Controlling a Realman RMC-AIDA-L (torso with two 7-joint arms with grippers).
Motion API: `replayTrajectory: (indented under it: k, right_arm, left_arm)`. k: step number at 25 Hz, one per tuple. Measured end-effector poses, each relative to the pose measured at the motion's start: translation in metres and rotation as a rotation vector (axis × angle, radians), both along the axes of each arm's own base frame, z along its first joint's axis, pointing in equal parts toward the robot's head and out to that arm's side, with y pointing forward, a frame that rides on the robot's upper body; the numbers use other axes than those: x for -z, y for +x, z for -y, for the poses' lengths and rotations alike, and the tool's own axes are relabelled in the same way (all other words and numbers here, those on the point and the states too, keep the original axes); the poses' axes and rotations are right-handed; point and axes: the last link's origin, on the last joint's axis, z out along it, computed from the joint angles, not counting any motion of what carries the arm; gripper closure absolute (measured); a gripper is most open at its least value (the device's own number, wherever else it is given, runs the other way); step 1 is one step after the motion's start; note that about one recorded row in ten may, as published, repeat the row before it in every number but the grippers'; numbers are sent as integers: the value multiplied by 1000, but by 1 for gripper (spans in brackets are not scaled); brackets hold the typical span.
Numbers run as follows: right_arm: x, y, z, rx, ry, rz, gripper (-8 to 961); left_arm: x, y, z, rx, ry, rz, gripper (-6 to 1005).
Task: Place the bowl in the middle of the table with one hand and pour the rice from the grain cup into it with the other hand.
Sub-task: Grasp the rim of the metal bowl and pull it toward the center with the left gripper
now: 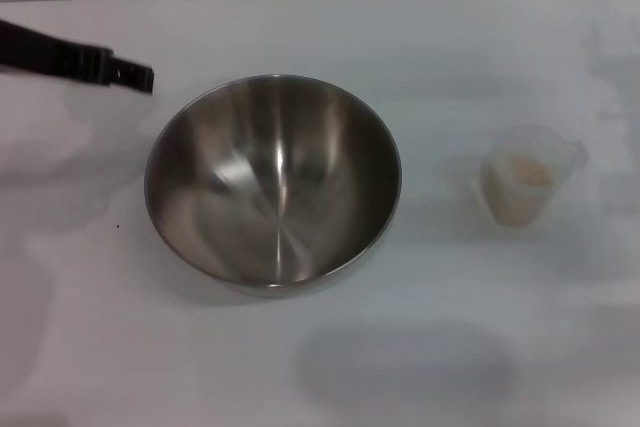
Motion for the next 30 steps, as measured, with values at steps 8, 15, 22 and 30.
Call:
replayTrajectory:
  k: [8,15,22,30]
  right_arm:
    - [-1,1,0,6,0,7,443]
    - [0,1,-1,10,-4,6,444]
    - [0,1,-2,10,-5,5,442]
    - [0,2,-1,11,-4,5,443]
  left_arm:
    - [25,-8,3,-69,-143,-76,145]
    - [45,-7,2,-70,-218,-104,147]
    - [64,-11,-7,-88,-264,-115,150]
    - [71,-13,-14,-106,-279,-144,180]
